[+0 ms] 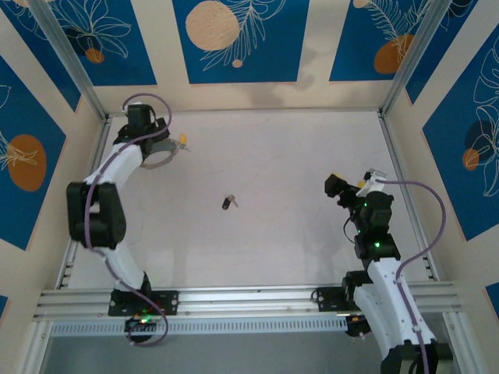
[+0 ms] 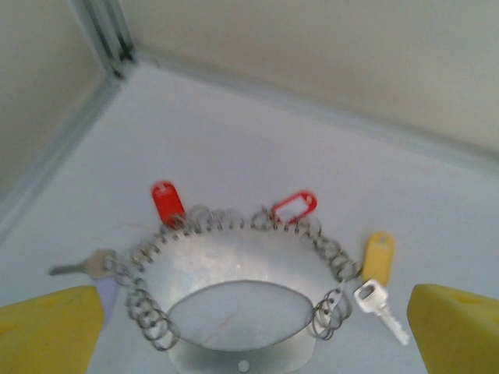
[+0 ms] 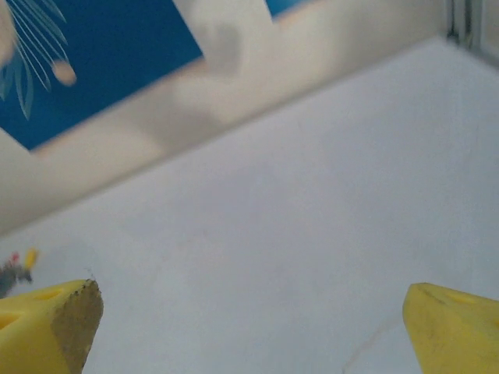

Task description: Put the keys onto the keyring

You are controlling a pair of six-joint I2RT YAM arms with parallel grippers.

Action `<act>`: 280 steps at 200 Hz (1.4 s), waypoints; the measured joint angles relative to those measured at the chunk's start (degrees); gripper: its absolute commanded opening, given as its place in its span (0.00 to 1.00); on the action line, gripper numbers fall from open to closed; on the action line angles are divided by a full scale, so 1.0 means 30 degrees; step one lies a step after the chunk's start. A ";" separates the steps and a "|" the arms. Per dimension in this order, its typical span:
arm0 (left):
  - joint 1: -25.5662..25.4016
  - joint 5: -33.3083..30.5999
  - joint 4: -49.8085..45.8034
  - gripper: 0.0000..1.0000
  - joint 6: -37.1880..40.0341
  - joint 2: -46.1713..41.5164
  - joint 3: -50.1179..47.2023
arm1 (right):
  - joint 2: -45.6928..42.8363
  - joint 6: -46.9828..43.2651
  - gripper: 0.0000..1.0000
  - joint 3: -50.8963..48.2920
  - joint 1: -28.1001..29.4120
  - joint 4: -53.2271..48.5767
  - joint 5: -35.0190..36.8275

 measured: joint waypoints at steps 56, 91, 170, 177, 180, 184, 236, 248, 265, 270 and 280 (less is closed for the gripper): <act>0.0182 0.4466 -0.3861 1.00 0.0182 0.6980 0.5923 | 0.2062 -0.1137 0.99 0.1530 0.0896 -0.2943 -0.1552; 0.0182 0.6572 -0.5544 1.00 0.0481 0.8327 0.7592 | 0.2820 -0.1530 0.99 0.1530 0.1523 -0.3118 -0.2433; -0.1042 0.7737 -0.4495 1.00 0.1107 0.6295 0.3614 | 0.6353 -0.1450 0.99 0.4379 0.2193 -0.4532 -0.2637; -0.1384 0.7694 -0.4306 1.00 0.1115 0.5865 0.2958 | 0.6761 -0.1107 0.99 0.4881 0.2084 -0.4794 -0.2506; -0.1523 0.7694 -0.4269 1.00 0.1144 0.5683 0.2681 | 0.6841 -0.0969 0.99 0.5034 0.1967 -0.4918 -0.2463; -0.1712 0.7643 -0.4109 1.00 0.1144 0.5464 0.2280 | 0.6921 -0.0721 0.99 0.5202 0.1763 -0.5042 -0.2448; -0.4299 0.7956 -0.1617 1.00 0.1239 0.1843 -0.3497 | 0.6346 0.1042 0.99 0.5399 -0.1821 -0.4940 -0.4852; -0.5362 0.8065 -0.1188 1.00 0.1180 0.0940 -0.4794 | 0.6929 0.1100 1.00 0.5566 -0.1807 -0.4983 -0.5442; -0.7009 0.8218 -0.0503 0.98 0.0838 -0.0248 -0.6499 | 0.7890 0.1100 0.92 0.5654 -0.1639 -0.5093 -0.6207; -0.7512 0.8218 -0.0386 0.98 0.0721 -0.0612 -0.6965 | 0.8174 0.0998 0.89 0.5654 -0.1537 -0.5180 -0.6382; -0.8539 0.8138 -0.0277 0.98 0.0503 -0.1341 -0.7898 | 0.8699 0.0823 0.83 0.5719 -0.1326 -0.5508 -0.6652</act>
